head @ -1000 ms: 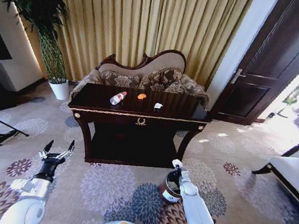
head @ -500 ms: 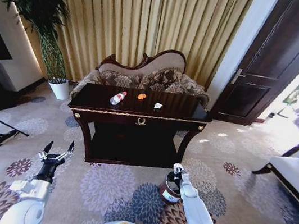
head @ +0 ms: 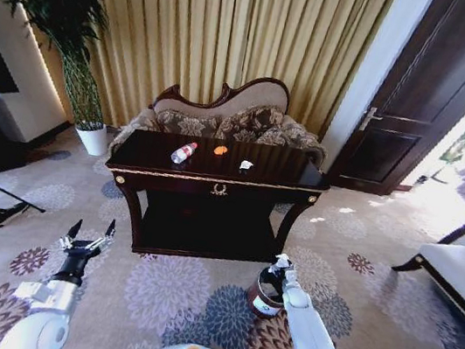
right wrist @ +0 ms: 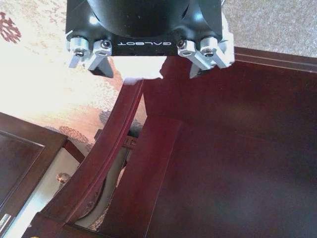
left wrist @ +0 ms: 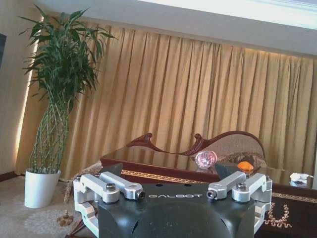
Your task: Move to the front of the table and place the trash on the table into the trash bin.
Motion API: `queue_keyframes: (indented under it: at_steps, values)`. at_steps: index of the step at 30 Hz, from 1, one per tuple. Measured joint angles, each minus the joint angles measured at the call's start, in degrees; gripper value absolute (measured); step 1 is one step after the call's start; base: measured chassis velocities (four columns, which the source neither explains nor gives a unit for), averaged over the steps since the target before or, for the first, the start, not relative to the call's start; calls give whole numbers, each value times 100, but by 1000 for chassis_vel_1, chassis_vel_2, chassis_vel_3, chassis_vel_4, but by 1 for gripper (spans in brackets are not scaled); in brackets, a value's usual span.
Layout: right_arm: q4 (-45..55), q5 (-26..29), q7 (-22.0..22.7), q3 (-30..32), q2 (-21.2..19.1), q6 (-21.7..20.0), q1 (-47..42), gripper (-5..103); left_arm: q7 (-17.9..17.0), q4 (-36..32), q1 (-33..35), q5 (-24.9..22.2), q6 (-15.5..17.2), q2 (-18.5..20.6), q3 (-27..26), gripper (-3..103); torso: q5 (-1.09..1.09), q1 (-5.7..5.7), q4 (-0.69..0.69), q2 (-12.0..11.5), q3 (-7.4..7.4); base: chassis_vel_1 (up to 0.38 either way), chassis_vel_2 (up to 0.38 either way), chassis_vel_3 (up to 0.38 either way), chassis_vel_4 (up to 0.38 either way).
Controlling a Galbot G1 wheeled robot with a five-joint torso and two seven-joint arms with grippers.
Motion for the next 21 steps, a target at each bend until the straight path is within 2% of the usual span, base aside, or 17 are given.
queue_keyframes:
  at_steps: [1, 5, 13, 16, 18, 20, 21]
  values:
    - [13, -2, 0, 0, -15, 6, 0, 93, 1, -4, -3, 0, 0, -5, 6, 100, -1, 0, 0, 0, 0, 0, 0, 0, 0]
    - [44, -6, -6, 0, -29, 11, -2, 99, 3, -7, -19, 4, 0, -16, 26, 100, 0, 0, 0, 0, 0, 0, 0, 0, 0]
    - [138, 15, -9, -3, -24, 32, -41, 100, 7, -6, -33, 10, 0, -19, 35, 100, 0, 0, 0, 0, 0, 0, 0, 0, 0]
    - [435, 281, -9, -17, -27, -69, -155, 100, 2, -3, -46, 10, 4, -9, 32, 100, 0, 0, 0, 0, 0, 0, 0, 0, 0]
    - [1042, 871, 8, -29, -34, -359, -356, 100, -11, -2, -64, 10, 18, 2, 35, 100, -1, 0, 0, 0, 0, 0, 0, 0, 0]
    - [1201, 988, 23, -29, -36, -421, -404, 100, -12, -2, -67, 10, 19, 3, 37, 100, -1, 0, 0, 0, 0, 0, 0, 0, 0]
    - [1627, 1184, 51, -20, -40, -515, -525, 100, -18, -1, -71, 10, 23, 7, 46, 100, 0, 0, 0, 0, 0, 0, 0, 0, 0]
